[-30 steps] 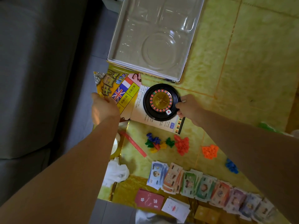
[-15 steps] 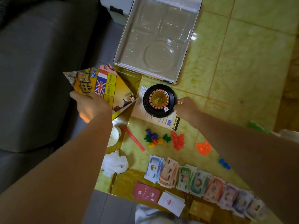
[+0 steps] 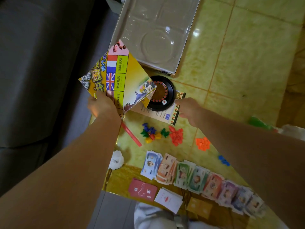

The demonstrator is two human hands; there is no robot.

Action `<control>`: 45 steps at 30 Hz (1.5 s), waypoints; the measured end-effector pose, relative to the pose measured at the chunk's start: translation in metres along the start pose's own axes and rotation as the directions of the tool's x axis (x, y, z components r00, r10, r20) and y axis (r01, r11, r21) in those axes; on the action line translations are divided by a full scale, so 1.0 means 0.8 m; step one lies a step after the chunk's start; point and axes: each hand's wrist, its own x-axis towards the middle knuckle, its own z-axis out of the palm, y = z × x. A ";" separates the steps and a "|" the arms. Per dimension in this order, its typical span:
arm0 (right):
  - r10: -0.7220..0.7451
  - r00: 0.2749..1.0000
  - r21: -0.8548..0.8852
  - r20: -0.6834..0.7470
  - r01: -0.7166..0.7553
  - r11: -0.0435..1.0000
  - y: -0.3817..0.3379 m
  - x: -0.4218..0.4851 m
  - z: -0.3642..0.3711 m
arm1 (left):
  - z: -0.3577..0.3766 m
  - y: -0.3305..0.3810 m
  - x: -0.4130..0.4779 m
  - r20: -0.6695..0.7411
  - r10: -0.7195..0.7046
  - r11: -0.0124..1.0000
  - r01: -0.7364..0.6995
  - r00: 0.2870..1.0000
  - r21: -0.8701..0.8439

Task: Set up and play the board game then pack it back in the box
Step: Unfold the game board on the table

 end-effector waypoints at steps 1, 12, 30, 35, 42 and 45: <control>0.011 1.000 0.037 -0.003 -0.011 0.999 -0.001 0.002 0.001 | 0.002 0.000 0.003 -0.007 -0.016 1.000 0.016 1.000 -0.002; 0.008 0.981 0.150 0.193 -0.038 0.988 -0.024 -0.003 0.013 | 0.021 0.025 0.008 0.082 0.018 1.000 -0.017 0.996 -0.020; -0.315 0.948 0.261 -0.051 0.317 0.912 -0.012 -0.049 -0.162 | 0.107 0.027 -0.155 0.561 0.277 0.906 -0.407 0.780 0.118; -0.210 0.969 0.336 -0.129 0.242 0.910 0.030 -0.049 -0.226 | 0.138 -0.003 -0.215 0.646 0.134 0.941 -0.300 0.751 0.154; 0.140 0.981 0.255 0.135 -0.171 0.952 0.070 -0.055 -0.270 | 0.168 -0.032 -0.271 0.775 -0.035 0.982 -0.123 0.631 0.144; 0.002 1.000 0.423 -0.020 0.006 0.906 0.064 -0.048 -0.285 | 0.171 -0.035 -0.287 0.822 -0.108 0.993 0.027 0.559 0.112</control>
